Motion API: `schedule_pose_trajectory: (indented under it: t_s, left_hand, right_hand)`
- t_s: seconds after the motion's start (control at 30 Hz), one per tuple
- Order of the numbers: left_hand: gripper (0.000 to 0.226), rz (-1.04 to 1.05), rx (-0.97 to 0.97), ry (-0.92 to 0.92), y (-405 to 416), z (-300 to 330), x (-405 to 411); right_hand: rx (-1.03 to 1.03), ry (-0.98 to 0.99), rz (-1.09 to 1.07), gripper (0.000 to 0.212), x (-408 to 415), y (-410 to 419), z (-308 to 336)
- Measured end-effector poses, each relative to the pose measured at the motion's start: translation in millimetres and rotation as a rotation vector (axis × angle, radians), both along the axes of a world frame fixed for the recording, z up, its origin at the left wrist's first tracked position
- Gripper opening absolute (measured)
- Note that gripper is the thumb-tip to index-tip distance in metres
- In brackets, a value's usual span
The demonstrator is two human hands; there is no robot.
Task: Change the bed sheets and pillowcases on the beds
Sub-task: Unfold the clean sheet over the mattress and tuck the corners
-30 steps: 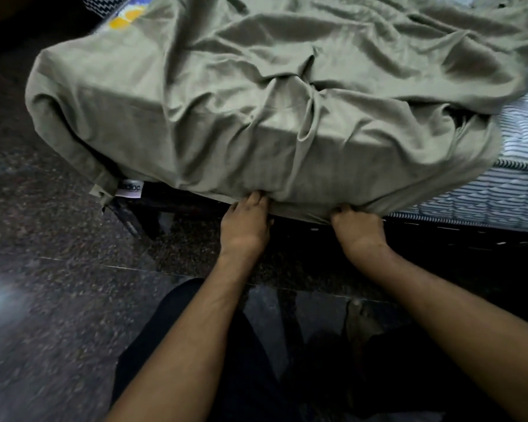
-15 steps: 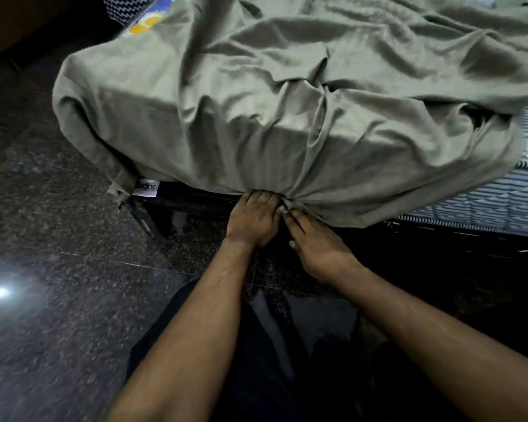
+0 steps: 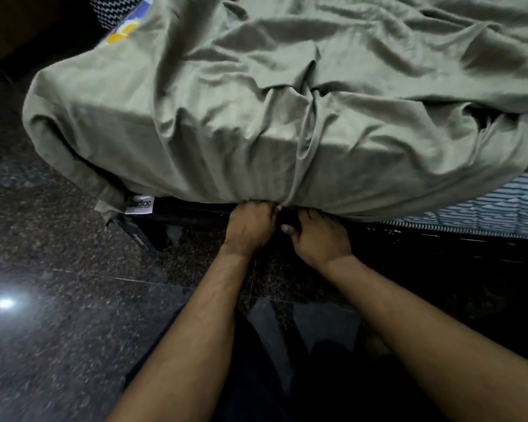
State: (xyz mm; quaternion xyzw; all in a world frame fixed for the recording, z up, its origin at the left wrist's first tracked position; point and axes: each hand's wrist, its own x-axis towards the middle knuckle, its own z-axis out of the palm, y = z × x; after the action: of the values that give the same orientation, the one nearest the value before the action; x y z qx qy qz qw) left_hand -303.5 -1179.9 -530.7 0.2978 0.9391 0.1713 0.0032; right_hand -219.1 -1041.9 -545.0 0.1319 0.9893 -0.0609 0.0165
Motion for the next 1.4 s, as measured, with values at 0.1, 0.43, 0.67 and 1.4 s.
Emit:
schedule_pose_trajectory:
  t_s: [0.1,0.43,0.67,1.4]
  left_hand:
    - [0.030,-0.002,-0.105,-0.005,-1,23,-1]
    - [0.024,0.027,0.120,0.116,-31,62,32]
    - [0.025,-0.035,0.300,0.397,-10,118,46]
    - [0.066,0.152,0.065,0.258,35,160,-56]
  right_hand:
    - [-0.036,-0.056,0.002,0.062,-4,5,7]
    - [0.201,-0.141,0.056,0.030,20,-30,101]
    - [0.265,0.268,0.171,0.026,20,-8,205]
    - [0.155,0.342,-0.046,0.031,2,144,206]
